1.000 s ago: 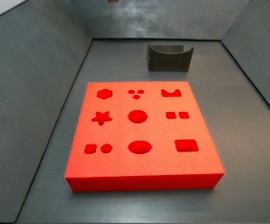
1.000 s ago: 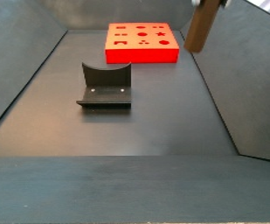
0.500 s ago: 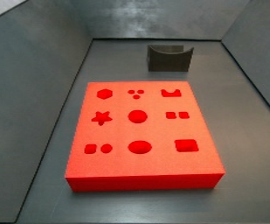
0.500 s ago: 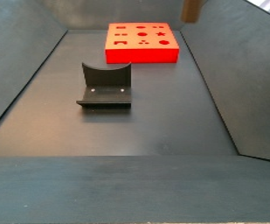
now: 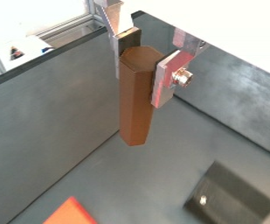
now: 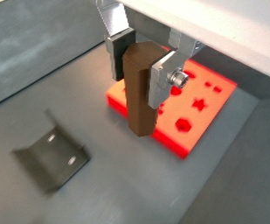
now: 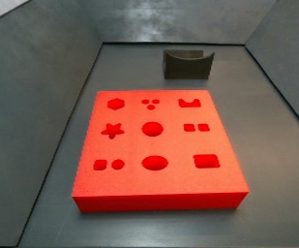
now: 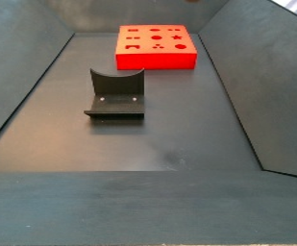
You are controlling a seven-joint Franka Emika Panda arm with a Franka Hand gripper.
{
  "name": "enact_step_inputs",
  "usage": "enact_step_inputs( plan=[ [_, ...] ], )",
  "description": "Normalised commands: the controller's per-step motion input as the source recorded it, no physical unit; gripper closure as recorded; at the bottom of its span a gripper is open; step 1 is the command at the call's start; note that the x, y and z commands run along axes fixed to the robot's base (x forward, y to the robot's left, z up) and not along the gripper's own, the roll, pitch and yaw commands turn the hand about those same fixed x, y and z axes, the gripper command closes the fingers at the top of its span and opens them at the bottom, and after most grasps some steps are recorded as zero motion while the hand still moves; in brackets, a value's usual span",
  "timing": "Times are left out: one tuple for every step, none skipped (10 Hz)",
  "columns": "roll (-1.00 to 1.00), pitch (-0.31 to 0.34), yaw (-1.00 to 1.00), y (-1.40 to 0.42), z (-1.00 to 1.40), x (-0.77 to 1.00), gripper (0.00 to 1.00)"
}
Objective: Pick up the hexagon object. Move up. Move to above the board. Insert the hexagon object.
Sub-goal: Move to above the board.
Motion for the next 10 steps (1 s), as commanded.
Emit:
enact_step_inputs(
  plan=[
    [-0.02, 0.125, 0.0, -1.0, 0.15, 0.25, 1.0],
    [0.01, 0.124, 0.01, -1.0, 0.15, 0.27, 1.0],
    [0.02, 0.125, 0.01, -1.0, 0.15, 0.27, 1.0],
    [-0.01, 0.123, 0.01, -1.0, 0.16, 0.29, 1.0],
    [0.01, 0.125, 0.01, -1.0, 0.16, 0.3, 1.0],
    [0.01, 0.129, 0.01, -1.0, 0.16, 0.32, 1.0],
    [0.01, 0.132, 0.01, -0.99, 0.16, 0.35, 1.0],
    [0.02, 0.132, 0.01, -0.61, 0.1, 0.25, 1.0],
    [0.03, 0.111, 0.01, -0.32, 0.06, 0.15, 1.0],
    [0.04, 0.087, 0.01, -0.19, 0.04, 0.1, 1.0]
  ],
)
